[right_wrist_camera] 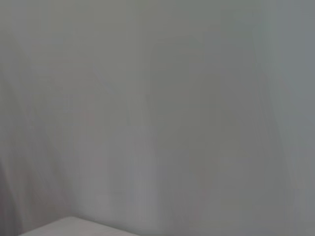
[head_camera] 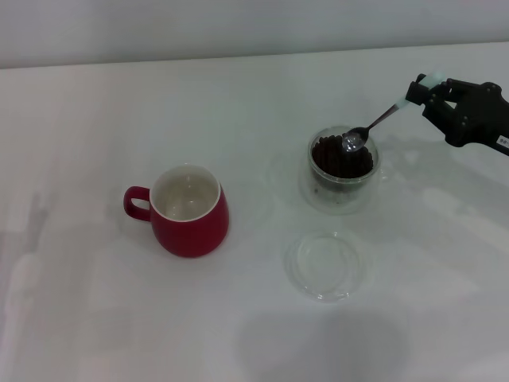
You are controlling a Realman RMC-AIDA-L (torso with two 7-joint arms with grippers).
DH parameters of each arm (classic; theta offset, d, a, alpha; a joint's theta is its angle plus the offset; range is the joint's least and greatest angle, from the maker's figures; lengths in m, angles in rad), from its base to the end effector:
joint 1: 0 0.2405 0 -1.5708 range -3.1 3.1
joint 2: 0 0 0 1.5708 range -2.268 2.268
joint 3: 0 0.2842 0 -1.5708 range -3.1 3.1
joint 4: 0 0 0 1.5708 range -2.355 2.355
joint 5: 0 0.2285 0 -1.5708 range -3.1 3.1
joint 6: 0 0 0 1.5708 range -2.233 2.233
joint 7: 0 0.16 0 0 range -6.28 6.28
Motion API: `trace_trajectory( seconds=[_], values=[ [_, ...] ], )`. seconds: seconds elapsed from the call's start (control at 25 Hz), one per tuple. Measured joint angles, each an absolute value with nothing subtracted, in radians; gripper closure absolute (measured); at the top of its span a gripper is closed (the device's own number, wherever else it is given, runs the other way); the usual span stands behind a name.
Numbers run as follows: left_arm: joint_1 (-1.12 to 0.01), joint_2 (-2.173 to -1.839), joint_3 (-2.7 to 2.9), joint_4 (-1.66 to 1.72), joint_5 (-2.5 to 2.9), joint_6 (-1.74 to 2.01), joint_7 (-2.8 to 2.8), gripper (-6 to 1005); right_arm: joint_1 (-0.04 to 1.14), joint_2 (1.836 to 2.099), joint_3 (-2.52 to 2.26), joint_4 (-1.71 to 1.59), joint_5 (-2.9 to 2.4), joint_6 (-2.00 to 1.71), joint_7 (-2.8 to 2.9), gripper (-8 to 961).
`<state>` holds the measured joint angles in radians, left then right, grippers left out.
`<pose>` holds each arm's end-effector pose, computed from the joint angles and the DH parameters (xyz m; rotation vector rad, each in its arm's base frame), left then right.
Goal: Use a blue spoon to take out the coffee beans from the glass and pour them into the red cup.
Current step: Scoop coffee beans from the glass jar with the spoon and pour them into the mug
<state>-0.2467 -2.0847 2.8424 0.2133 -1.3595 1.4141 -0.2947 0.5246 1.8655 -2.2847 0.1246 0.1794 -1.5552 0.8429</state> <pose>-0.3835 0.2750 -0.0495 -1.4811 -0.7146 -0.8888 0.3682 0.3460 0.0265 -2.1912 0.6074 0.9253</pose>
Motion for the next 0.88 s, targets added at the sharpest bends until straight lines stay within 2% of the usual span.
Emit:
trace_trajectory(
  seconds=[0.44, 0.88],
  values=[
    [-0.261, -2.085, 2.842, 0.213, -1.359, 1.414, -0.291, 153, 0.515, 1.882, -2.312, 0.127, 0.178, -1.547, 0.858, 808],
    [-0.272, -2.086, 2.839, 0.213, -1.36, 1.412, -0.289, 153, 0.52, 1.879, -2.327, 0.127, 0.181, -1.491, 1.056, 808]
  ],
)
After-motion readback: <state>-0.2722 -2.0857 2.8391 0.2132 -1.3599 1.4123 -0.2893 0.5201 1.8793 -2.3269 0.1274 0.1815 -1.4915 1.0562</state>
